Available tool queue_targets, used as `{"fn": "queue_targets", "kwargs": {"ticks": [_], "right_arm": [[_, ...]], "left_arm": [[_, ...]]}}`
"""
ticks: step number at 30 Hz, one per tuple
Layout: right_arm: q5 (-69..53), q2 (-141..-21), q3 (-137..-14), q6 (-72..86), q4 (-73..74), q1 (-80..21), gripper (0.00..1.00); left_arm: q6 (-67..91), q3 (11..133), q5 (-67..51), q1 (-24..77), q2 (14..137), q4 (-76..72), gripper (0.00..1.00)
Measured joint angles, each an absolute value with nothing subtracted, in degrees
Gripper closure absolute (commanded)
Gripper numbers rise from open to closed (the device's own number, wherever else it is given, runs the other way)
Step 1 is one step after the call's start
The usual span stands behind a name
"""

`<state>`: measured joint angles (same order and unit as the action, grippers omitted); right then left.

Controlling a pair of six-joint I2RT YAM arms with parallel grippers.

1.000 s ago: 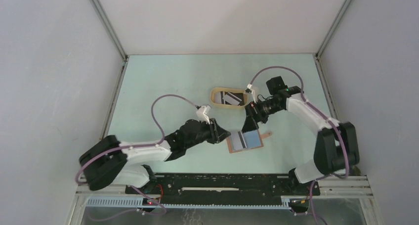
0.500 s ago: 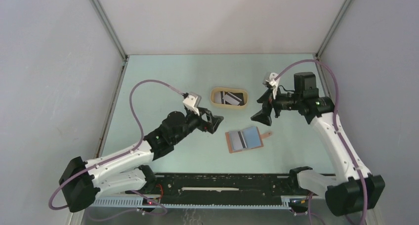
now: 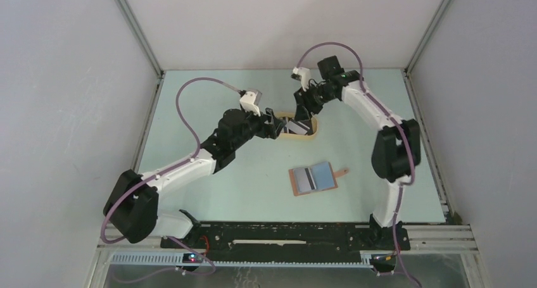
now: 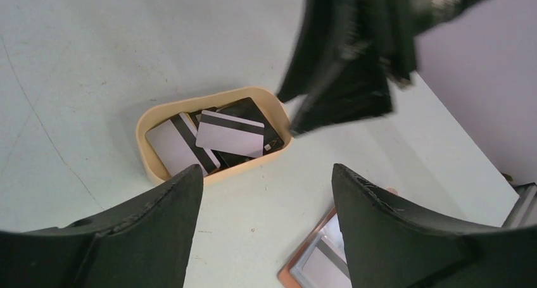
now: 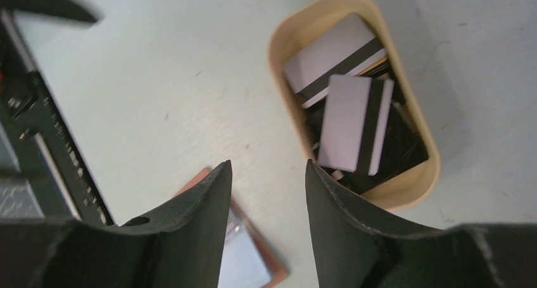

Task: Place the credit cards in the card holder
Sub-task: Pick up the credit card from the storage box.

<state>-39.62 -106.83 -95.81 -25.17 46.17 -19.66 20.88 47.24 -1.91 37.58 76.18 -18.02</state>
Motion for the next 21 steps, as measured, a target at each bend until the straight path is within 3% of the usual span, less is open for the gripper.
{"fn": "queue_targets", "kwargs": {"ticks": [9,21], "right_arm": [[-32.01,-128.22,-116.95,-21.98,53.78,-19.90,0.42],[-27.00,-137.49,-125.01,-24.51,61.04,-21.06,0.15]], "left_arm": [[21.65,44.60,-2.37,37.34,77.06,-22.87,0.35],[23.05,41.01,-0.05,37.30,76.51,-25.58,0.35]]}}
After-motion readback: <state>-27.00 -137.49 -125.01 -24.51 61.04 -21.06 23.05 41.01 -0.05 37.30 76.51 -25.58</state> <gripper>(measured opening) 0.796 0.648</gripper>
